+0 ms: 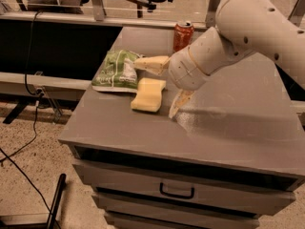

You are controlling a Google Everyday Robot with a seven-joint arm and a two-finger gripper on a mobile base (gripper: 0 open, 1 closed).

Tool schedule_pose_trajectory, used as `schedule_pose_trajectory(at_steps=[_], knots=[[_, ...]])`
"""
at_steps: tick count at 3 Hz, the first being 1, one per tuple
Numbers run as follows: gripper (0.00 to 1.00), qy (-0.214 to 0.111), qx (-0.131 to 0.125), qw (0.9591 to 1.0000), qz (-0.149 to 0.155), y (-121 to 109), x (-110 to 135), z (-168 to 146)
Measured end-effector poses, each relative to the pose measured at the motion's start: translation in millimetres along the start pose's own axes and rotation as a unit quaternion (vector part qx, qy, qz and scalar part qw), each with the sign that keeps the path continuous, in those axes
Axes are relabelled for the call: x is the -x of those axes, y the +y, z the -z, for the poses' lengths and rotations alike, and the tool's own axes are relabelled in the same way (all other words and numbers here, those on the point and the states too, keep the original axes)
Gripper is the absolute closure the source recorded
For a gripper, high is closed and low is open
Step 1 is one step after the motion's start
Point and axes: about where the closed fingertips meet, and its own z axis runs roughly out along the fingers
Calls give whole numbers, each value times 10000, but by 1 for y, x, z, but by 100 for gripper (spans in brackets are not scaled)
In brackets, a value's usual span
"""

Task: Move sponge near green jalapeno chip bag

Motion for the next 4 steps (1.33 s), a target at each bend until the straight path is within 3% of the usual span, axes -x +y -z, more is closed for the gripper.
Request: schedule_pose_trajectory(at_steps=[4], knots=[[0,3,0,10000,-1,-3,1,4]])
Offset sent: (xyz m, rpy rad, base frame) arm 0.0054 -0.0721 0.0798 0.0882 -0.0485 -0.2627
